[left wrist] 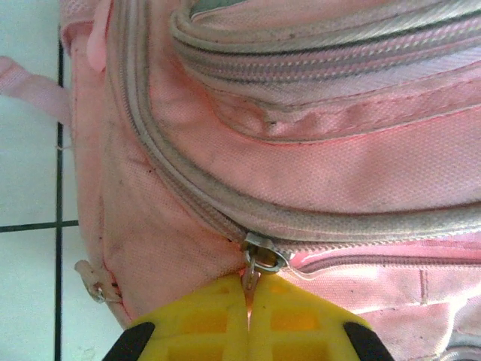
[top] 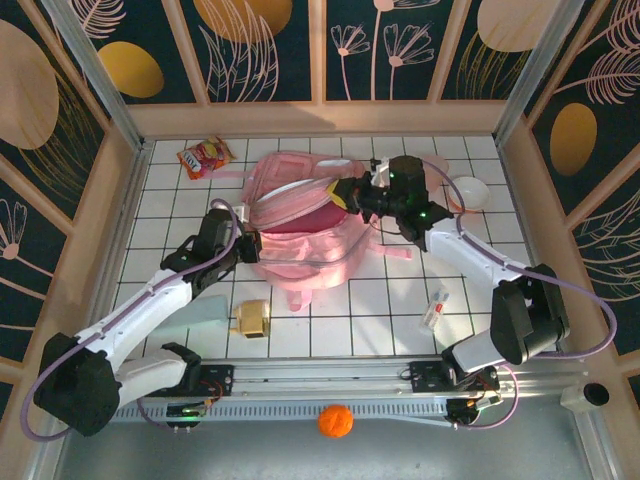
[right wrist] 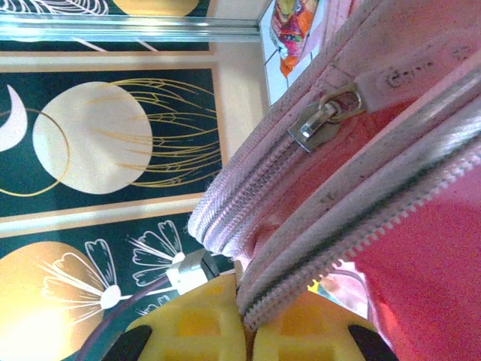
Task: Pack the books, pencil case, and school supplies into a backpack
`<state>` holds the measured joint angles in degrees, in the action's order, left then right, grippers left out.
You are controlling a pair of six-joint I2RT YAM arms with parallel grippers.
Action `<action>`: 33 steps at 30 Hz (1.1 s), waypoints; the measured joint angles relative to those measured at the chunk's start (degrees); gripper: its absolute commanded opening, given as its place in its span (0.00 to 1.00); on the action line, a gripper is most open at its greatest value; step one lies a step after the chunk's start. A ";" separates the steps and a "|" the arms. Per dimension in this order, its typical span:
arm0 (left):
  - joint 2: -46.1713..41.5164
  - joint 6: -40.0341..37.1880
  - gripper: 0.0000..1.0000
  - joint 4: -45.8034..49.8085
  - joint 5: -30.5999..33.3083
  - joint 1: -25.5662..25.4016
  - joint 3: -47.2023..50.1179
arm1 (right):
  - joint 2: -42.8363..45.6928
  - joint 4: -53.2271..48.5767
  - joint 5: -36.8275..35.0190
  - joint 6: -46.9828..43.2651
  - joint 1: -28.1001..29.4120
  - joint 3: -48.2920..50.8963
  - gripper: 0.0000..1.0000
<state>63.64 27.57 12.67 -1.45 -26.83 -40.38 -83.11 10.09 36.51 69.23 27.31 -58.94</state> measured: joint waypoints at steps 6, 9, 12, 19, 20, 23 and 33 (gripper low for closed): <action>0.59 0.20 0.00 -3.08 -6.80 1.07 1.27 | 0.00 0.00 -2.01 -0.13 0.81 -0.20 0.37; 2.62 0.76 0.00 -4.20 -9.79 1.53 1.73 | 0.09 3.85 -5.92 2.23 3.41 1.53 0.41; 4.15 1.18 0.00 -5.18 -12.44 1.70 1.75 | 0.02 7.37 -10.69 5.22 6.80 3.56 0.43; 4.79 1.42 0.00 -6.95 -16.20 1.73 1.75 | -1.38 11.19 -19.67 9.62 12.44 4.09 0.45; 4.79 1.64 0.00 -7.10 -16.46 1.73 1.75 | -1.77 11.34 -20.57 9.94 12.94 4.07 0.44; 4.79 2.27 0.00 -7.61 -17.20 1.70 1.75 | -3.67 11.58 -22.51 10.64 14.38 3.52 0.27; 8.17 0.96 0.00 -3.98 -14.97 1.70 -1.09 | -5.86 4.87 -17.73 4.50 11.69 -0.07 0.00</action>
<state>71.81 28.53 8.69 -16.43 -25.12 -41.47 -88.97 14.96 18.79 73.73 39.00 -59.00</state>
